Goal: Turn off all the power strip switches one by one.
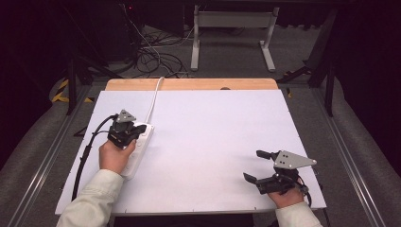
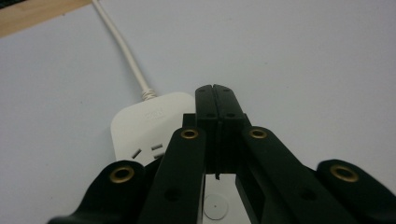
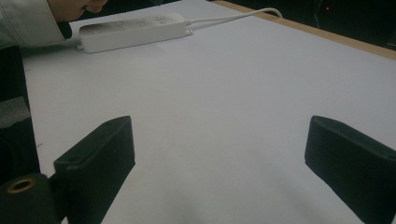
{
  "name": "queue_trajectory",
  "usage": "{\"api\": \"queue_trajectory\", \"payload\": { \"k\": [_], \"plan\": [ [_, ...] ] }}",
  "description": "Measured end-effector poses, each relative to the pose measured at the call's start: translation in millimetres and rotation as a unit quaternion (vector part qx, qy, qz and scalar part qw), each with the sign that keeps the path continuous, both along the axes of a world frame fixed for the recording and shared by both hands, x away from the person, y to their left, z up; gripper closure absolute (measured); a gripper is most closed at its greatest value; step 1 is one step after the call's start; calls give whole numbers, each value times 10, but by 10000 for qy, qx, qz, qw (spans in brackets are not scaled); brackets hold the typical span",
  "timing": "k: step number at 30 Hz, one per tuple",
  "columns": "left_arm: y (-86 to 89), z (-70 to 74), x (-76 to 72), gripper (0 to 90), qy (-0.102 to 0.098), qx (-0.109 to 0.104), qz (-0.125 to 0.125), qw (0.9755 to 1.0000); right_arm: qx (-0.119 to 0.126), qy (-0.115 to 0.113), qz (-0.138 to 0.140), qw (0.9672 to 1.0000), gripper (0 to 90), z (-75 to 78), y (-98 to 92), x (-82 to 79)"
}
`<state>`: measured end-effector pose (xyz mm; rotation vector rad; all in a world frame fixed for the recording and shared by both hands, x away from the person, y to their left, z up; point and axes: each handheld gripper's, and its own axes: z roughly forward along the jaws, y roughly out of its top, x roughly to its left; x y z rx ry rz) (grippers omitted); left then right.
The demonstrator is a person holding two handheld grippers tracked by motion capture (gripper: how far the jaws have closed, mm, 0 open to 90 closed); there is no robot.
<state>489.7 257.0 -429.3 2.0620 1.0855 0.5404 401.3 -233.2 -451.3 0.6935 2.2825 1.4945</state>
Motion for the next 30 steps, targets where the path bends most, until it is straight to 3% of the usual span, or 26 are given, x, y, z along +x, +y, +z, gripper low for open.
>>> {"api": "queue_trajectory", "payload": {
  "k": [7, 10, 11, 15, 20, 24, 25, 26, 27, 29, 30],
  "plan": [
    [-26, 198, -154, 897, -261, -153, -33, 9995, 22, -18, 3, 10000, 91, 5, -8, -9],
    [-32, 262, -214, 740, -381, -246, -102, 9989, 11, -5, 16, 10000, 92, 1, -4, -6],
    [-30, 271, -230, 740, -439, -300, -107, 9985, 11, -5, 16, 10000, 92, 1, -4, -6],
    [-24, 295, -256, 598, -532, -437, -213, 9974, 13, -1, 11, 10000, 91, 3, -5, -11],
    [-23, 339, -327, 540, -663, -502, -430, 9956, 17, -8, 10, 10000, 91, 3, -8, -10],
    [10, 420, -437, 499, -740, -701, -480, 9936, -16, -5, 10, 10000, 91, 3, -2, -11],
    [22, 451, -486, 469, -825, -752, -463, 9927, -1, -9, 14, 10000, 91, 4, -3, -12],
    [39, 484, -556, 393, -1060, -731, -432, 9907, 3, -12, 10, 10000, 91, 4, -6, -13],
    [39, 484, -556, 331, -1060, -731, -432, 9907, 3, -12, 10, 10000, 91, 4, -6, -13],
    [63, 517, -632, 307, -1142, -725, -436, 9899, 7, -2, 7, 10000, 91, 3, -5, -13],
    [84, 523, -660, 312, -1061, -754, -493, 9903, 2, -9, 10, 10000, 91, 4, -6, -13]
  ]
}}
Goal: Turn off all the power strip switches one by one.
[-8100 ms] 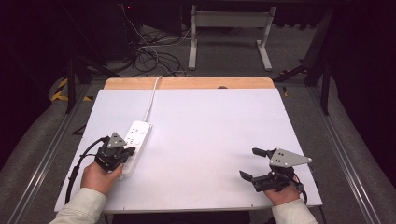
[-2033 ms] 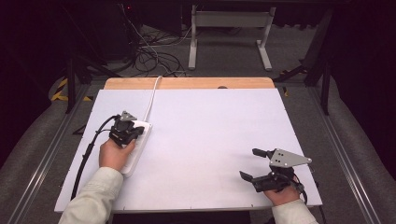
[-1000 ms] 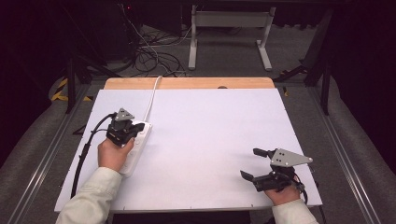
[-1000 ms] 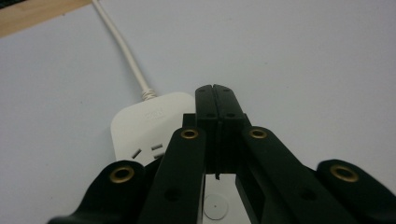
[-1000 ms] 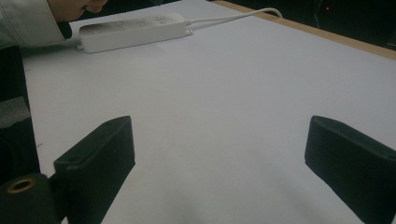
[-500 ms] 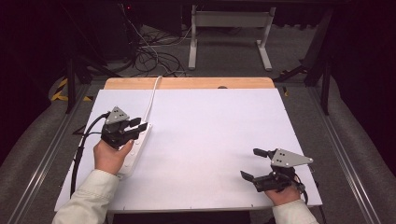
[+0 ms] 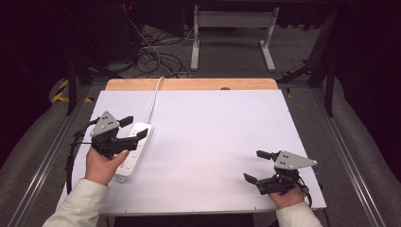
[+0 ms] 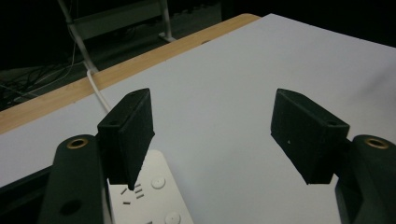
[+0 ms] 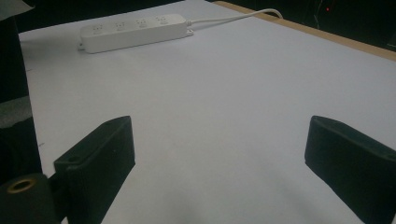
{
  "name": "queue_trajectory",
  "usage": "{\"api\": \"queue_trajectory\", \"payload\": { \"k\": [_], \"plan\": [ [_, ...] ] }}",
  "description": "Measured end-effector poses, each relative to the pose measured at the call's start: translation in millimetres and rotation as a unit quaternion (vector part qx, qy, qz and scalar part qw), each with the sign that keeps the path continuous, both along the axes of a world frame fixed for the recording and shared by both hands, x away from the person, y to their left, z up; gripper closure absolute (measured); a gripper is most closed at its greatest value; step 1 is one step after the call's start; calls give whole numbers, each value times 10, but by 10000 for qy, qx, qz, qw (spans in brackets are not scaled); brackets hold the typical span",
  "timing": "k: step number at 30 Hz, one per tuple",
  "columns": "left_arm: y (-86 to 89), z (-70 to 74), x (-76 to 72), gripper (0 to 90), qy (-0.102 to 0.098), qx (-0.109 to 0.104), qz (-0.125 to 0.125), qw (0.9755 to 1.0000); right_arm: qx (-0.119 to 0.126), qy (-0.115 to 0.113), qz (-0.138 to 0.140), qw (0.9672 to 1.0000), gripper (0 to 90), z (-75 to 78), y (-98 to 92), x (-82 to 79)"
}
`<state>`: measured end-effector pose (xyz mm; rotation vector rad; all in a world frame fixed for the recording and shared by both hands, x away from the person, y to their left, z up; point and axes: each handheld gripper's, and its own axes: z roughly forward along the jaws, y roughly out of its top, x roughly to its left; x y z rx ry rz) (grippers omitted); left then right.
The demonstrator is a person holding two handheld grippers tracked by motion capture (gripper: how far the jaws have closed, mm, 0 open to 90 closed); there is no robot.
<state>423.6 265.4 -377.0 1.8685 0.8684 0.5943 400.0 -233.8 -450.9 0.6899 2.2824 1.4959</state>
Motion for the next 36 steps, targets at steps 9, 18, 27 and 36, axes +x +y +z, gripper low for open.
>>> {"api": "queue_trajectory", "payload": {
  "k": [9, 18, 27, 36],
  "plan": [
    [232, 2, -280, 277, -47, -304, -106, 9995, -12, -8, 10, 10000, 91, 2, 9, -3],
    [396, -144, -463, 221, -314, -85, 71, 9994, -24, -34, 2, 10000, 91, 4, 6, -5],
    [586, -446, -665, 202, -382, -109, -40, 9992, -23, -38, 5, 10000, 90, 6, 9, -13],
    [809, -753, -729, 194, -263, -278, 55, 9993, -30, -30, -14, 10000, 88, 3, 8, -9]
  ]
}}
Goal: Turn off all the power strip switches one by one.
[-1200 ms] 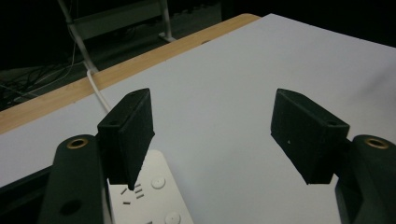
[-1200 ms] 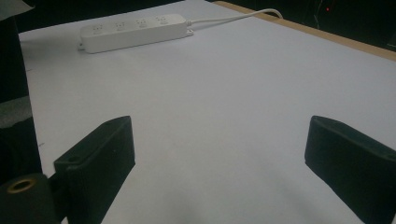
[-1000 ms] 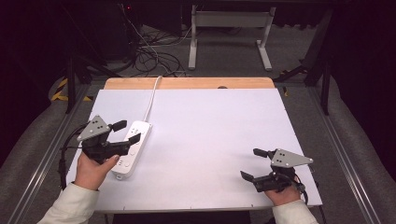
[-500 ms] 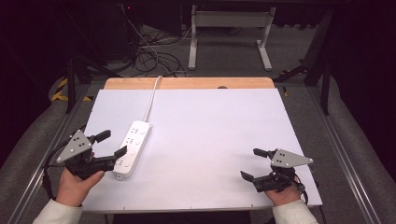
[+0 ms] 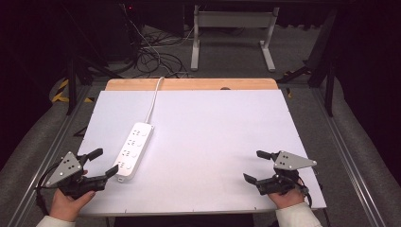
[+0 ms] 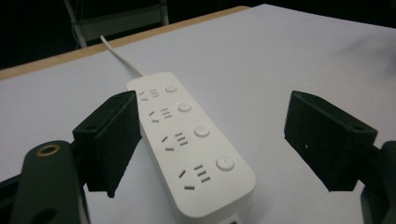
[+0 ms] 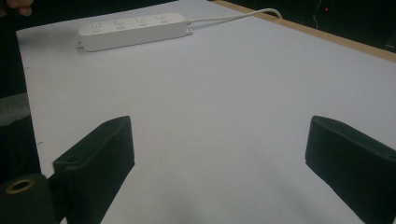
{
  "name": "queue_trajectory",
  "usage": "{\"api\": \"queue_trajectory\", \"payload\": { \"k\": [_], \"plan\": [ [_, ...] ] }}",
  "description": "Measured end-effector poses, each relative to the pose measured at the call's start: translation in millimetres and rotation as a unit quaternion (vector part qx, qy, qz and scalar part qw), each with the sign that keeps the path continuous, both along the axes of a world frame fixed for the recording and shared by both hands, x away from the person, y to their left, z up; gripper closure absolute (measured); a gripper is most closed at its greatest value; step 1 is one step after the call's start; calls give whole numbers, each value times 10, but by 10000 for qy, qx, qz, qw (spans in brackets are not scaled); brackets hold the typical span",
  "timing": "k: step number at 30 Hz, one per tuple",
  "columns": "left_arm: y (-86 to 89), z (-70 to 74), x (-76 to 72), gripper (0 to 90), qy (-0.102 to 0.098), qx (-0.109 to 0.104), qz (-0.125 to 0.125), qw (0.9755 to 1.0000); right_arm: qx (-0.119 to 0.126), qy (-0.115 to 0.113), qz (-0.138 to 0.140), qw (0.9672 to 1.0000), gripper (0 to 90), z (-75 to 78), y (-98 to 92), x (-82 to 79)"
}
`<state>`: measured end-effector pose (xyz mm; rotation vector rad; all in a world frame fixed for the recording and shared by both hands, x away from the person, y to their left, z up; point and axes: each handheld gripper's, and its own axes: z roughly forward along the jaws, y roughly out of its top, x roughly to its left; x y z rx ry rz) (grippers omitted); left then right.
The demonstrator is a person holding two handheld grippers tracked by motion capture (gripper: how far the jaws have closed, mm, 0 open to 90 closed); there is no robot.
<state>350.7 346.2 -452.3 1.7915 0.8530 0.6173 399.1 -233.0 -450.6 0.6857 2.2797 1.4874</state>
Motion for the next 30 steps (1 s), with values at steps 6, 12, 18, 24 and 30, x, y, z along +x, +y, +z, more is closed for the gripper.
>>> {"api": "queue_trajectory", "payload": {
  "k": [6, 12, 18, 24, 30],
  "plan": [
    [61, -172, 0, 194, 80, 242, 44, 9997, -34, 2, -8, 10000, 87, -5, 1, 2],
    [128, -256, -15, 196, 461, 291, 89, 9985, -38, -2, -20, 10000, 86, -8, -6, 4],
    [144, -262, -15, 196, 506, 303, 91, 9982, -56, 2, -9, 10000, 86, -10, 0, 5],
    [145, -199, -54, 195, 262, 146, 106, 9995, -57, 0, -16, 10000, 86, -10, -1, 2],
    [152, -169, -69, 194, 191, 119, 143, 9996, -62, -6, -16, 10000, 86, -10, 0, 4]
  ]
}}
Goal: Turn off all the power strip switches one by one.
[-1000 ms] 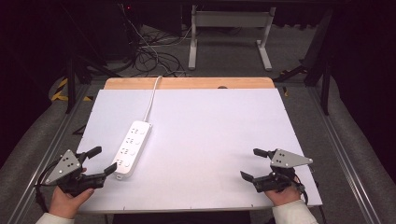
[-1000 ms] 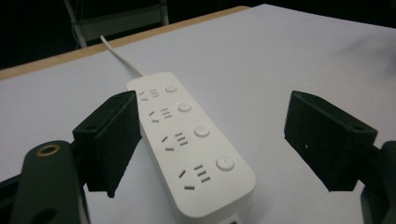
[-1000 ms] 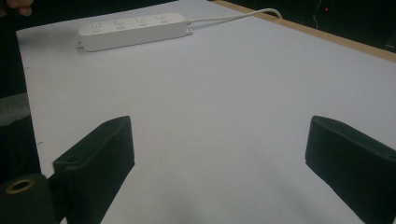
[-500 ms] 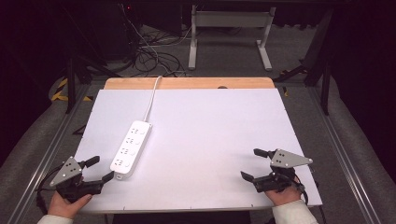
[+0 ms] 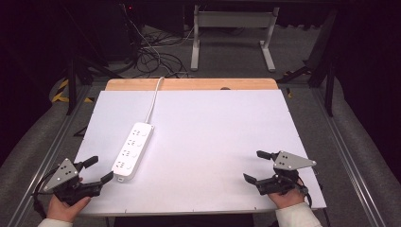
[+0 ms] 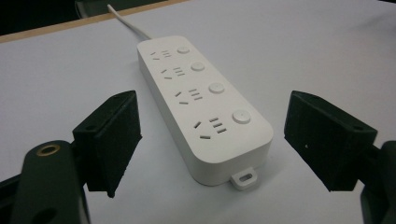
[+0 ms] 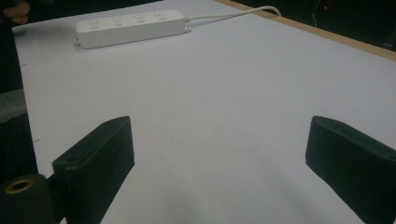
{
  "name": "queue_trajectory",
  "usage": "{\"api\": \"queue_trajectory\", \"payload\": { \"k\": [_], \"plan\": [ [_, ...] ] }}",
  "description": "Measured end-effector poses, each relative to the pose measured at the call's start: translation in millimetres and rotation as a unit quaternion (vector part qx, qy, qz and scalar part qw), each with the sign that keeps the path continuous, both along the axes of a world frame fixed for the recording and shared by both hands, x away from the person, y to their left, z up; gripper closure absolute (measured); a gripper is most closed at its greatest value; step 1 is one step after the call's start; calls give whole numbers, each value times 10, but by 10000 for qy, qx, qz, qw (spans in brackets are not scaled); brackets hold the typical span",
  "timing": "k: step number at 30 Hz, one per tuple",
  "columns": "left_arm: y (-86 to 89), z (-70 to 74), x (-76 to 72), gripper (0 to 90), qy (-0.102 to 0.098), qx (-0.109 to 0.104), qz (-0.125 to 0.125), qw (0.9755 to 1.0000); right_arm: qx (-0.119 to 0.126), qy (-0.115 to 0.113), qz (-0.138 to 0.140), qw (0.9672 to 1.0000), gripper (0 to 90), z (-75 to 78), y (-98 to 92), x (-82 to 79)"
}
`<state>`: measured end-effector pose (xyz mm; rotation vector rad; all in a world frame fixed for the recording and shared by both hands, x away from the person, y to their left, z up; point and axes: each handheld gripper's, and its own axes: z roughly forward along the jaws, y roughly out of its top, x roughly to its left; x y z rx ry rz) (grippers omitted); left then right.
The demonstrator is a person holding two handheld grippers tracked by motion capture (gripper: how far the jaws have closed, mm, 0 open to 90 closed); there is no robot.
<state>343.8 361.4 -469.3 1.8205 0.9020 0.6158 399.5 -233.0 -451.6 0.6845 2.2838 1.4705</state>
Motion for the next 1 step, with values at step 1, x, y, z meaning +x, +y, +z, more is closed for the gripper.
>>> {"api": "queue_trajectory", "payload": {
  "k": [1],
  "plan": [
    [-1, 4, -4, 194, -7, 15, 10, 10000, 1, 5, 0, 10000, 86, 0, 0, 0]
  ]
}}
